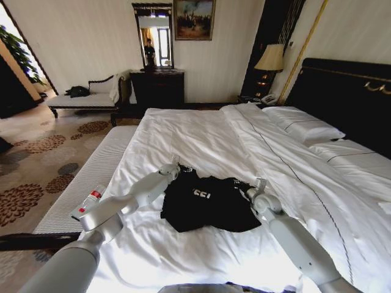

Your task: Fold the clothes on the bed.

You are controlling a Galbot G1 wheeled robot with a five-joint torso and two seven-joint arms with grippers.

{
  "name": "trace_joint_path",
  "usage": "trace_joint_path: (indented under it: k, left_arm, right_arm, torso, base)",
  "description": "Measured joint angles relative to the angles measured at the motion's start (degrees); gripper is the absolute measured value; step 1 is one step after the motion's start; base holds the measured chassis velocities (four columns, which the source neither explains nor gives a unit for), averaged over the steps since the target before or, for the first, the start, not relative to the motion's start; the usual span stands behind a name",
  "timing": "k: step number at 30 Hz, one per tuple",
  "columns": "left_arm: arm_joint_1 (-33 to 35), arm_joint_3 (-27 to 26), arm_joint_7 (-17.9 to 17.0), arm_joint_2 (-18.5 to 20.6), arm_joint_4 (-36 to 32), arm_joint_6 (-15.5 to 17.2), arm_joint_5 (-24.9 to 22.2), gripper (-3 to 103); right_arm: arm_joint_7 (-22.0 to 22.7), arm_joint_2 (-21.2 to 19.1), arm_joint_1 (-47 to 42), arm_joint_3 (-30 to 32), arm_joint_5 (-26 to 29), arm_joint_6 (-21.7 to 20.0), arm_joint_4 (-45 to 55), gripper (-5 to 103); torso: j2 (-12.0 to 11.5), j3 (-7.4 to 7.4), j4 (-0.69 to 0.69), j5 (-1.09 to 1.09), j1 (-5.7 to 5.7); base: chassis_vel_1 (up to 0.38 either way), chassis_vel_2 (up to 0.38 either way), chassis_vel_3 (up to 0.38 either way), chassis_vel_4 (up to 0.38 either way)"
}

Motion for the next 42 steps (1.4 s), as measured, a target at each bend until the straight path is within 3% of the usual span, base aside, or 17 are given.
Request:
trace_joint_path:
  k: [4,6,10,12,14,18,19,21,23,31,35,42]
  left_arm:
    - [0.02,0.03,-0.37,1.0,-0.02,0.7,-0.63,65]
    - [0.13,0.16,-0.38,1.26,-0.18,0.83,-0.7,65]
    - [0.89,0.95,0.02,2.42,-1.33,1.17,-0.47,43]
    - [0.94,1.03,0.1,2.49,-1.44,1.17,-0.41,43]
    - [1.23,1.41,0.51,2.96,-2.07,1.06,0.0,32]
    - [1.36,1.68,0.58,3.28,-2.39,0.83,0.58,22]
    - [1.41,1.71,0.42,3.4,-2.41,0.79,0.82,11]
    - [1.46,1.71,0.26,3.48,-2.47,0.77,0.87,11]
    - [1.63,1.67,-0.19,3.96,-3.1,0.64,0.91,2]
    - [2.18,0.79,-1.14,4.62,-4.42,-0.21,0.41,1]
    - [2.89,-2.09,-2.53,4.66,-5.91,-1.08,0.14,1]
    - [2.71,-5.8,-4.84,8.07,-11.96,-2.17,-4.57,1]
  right_arm:
    - [0.12,0.06,0.01,0.13,0.18,-0.08,0.0,0]
    - [0.19,0.09,0.01,0.13,0.2,-0.11,0.0,0]
    - [0.49,0.15,0.17,0.03,0.34,-0.29,-0.01,0]
    - [0.5,0.15,0.19,0.03,0.35,-0.3,-0.02,0]
    - [0.57,0.15,0.22,0.01,0.4,-0.32,-0.18,0]
    - [0.59,0.23,0.24,0.01,0.41,-0.32,-0.27,0]
    - [0.6,0.3,0.24,0.01,0.42,-0.32,-0.29,0]
    - [0.61,0.35,0.24,0.01,0.42,-0.32,-0.3,0]
    - [0.63,0.47,0.24,0.03,0.42,-0.33,-0.36,0]
    - [0.69,0.77,0.3,0.06,0.42,-0.24,-0.69,0]
    - [1.09,0.84,0.28,0.65,-0.07,0.41,-0.36,0]
    - [2.32,0.45,2.53,0.42,-3.03,3.69,-1.28,0]
  torso:
    - [0.0,0.0,0.01,-0.01,0.0]
    - [0.0,0.0,0.01,0.0,0.0]
    - [0.0,0.0,0.01,-0.01,0.0]
    - [0.0,0.0,0.01,-0.01,0.0]
    - [0.0,0.0,0.01,-0.01,0.0]
    - [0.01,0.0,0.0,-0.01,0.0]
    - [0.0,0.0,0.0,-0.01,0.0]
    - [0.01,0.0,0.0,-0.01,0.0]
    - [0.0,0.0,0.0,-0.01,0.0]
    - [0.0,0.0,0.0,-0.01,0.0]
    - [0.0,0.0,0.0,-0.01,0.0]
    - [0.0,0.0,0.01,-0.01,0.0]
  base:
    - [0.0,0.0,0.0,0.0]
    - [0.0,0.0,0.0,0.0]
    - [0.0,0.0,0.0,0.0]
    - [0.0,0.0,0.0,0.0]
    - [0.0,0.0,0.0,0.0]
    - [0.0,0.0,0.0,0.0]
    - [0.0,0.0,0.0,0.0]
    - [0.0,0.0,0.0,0.0]
    - [0.0,0.0,0.0,0.0]
    - [0.0,0.0,0.0,0.0]
    - [0.0,0.0,0.0,0.0]
    - [0.0,0.0,0.0,0.0]
